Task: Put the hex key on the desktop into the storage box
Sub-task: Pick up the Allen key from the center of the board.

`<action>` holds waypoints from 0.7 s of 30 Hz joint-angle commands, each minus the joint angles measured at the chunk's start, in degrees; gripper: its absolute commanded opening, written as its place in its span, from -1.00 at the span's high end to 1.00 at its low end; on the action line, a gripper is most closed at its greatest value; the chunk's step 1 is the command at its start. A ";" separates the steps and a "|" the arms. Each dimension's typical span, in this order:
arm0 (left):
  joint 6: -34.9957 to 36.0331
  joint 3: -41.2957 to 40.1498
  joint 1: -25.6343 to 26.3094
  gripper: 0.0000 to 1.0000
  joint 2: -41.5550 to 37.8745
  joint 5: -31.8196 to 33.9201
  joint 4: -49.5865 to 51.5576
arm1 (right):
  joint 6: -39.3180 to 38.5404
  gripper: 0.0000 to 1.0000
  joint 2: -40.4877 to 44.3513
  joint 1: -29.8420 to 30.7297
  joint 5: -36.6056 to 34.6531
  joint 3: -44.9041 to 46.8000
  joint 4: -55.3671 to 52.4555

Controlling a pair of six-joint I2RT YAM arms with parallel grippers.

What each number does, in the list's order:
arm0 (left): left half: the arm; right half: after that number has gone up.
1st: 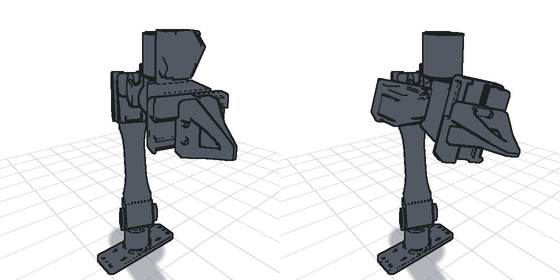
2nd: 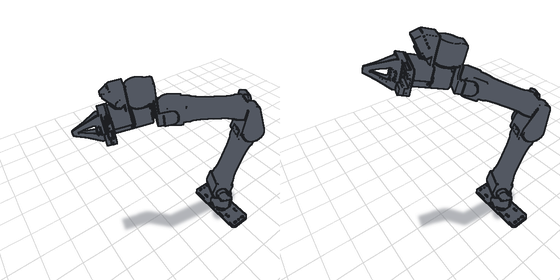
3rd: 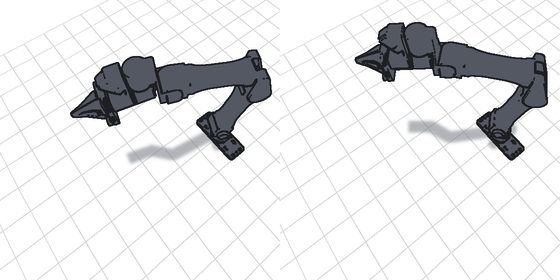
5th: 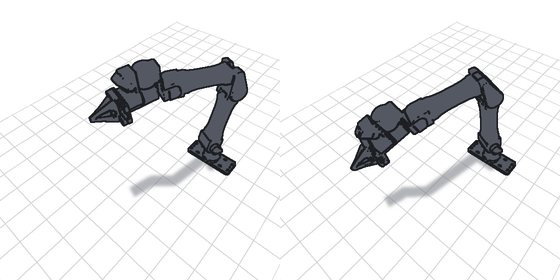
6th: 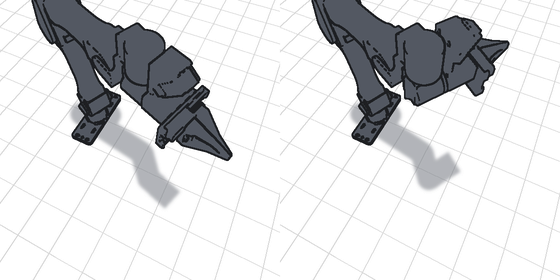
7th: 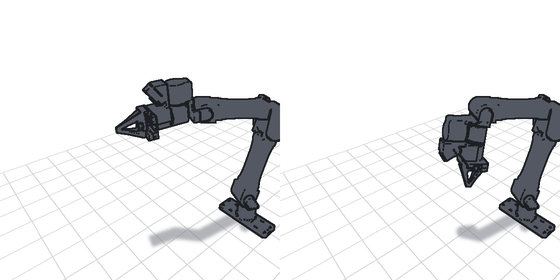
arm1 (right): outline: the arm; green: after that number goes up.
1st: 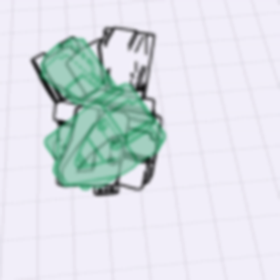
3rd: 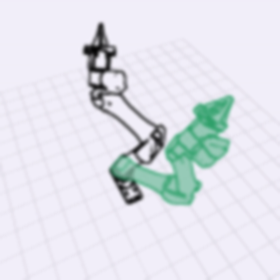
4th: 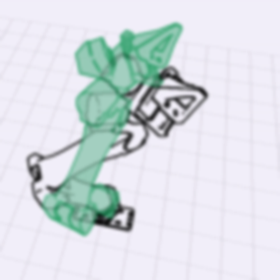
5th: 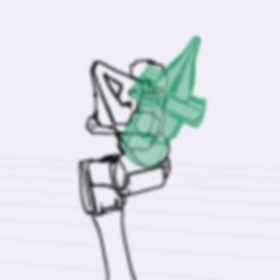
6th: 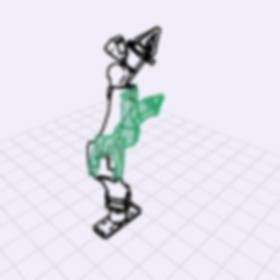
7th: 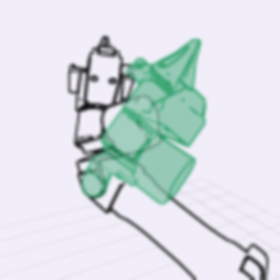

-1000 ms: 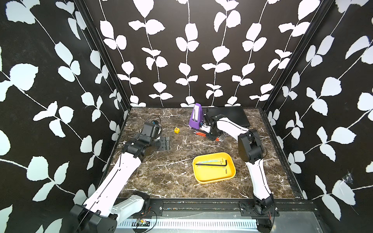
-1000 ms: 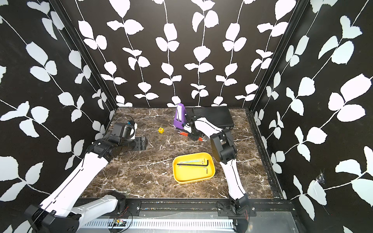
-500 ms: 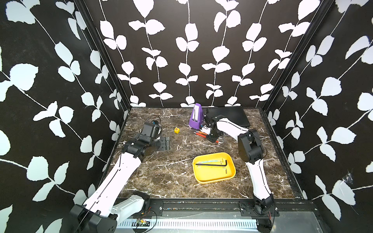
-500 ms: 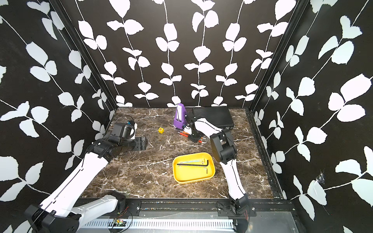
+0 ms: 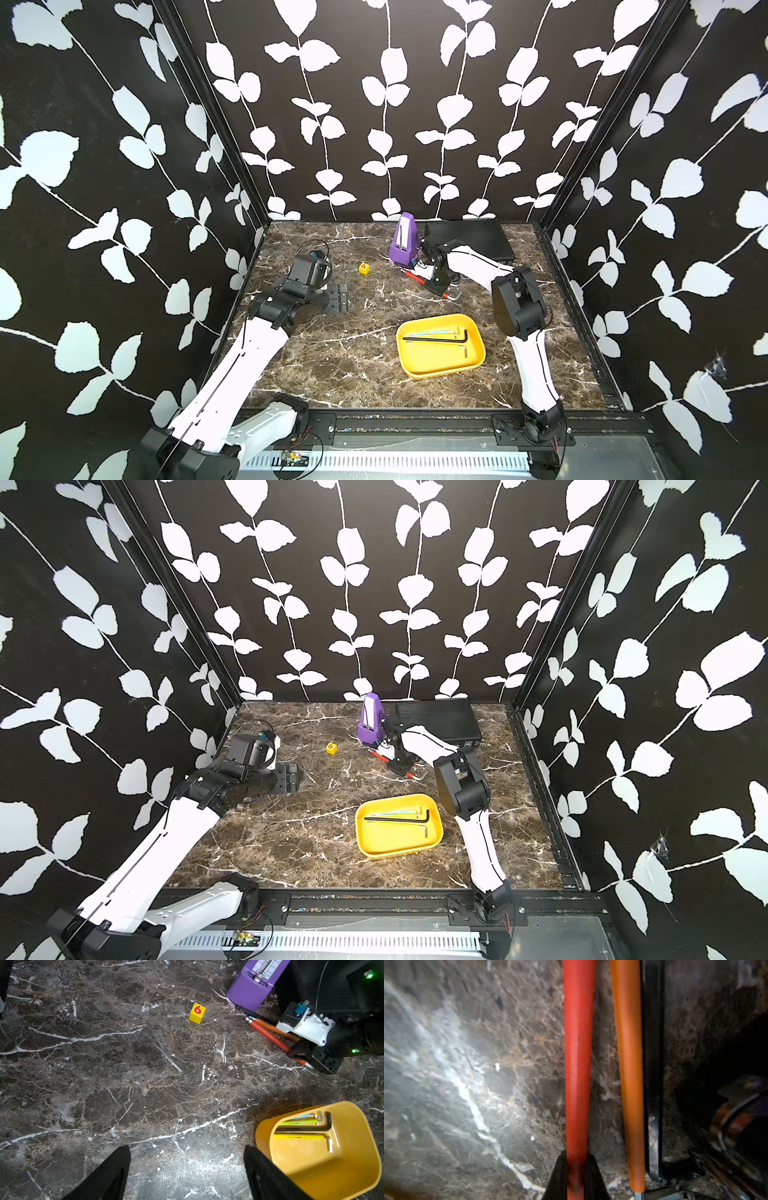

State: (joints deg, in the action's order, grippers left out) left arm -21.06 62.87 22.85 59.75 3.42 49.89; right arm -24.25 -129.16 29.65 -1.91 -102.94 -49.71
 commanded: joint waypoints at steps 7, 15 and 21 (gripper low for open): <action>-1.40 1.40 0.10 -0.73 -2.15 0.01 1.95 | -3.07 1.00 4.31 2.82 0.67 5.22 2.24; -1.87 0.36 0.13 -0.73 -3.13 0.88 1.28 | -2.08 1.00 11.02 3.49 0.04 4.35 0.27; -1.49 0.06 0.18 -0.73 -3.63 1.85 0.83 | 0.24 1.00 16.76 4.76 -0.61 4.79 -3.77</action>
State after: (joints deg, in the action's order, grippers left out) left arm -22.52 62.87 22.85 57.25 4.12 50.70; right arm -25.63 -116.77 33.58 -2.28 -98.98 -50.54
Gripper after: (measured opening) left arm 0.865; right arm 0.122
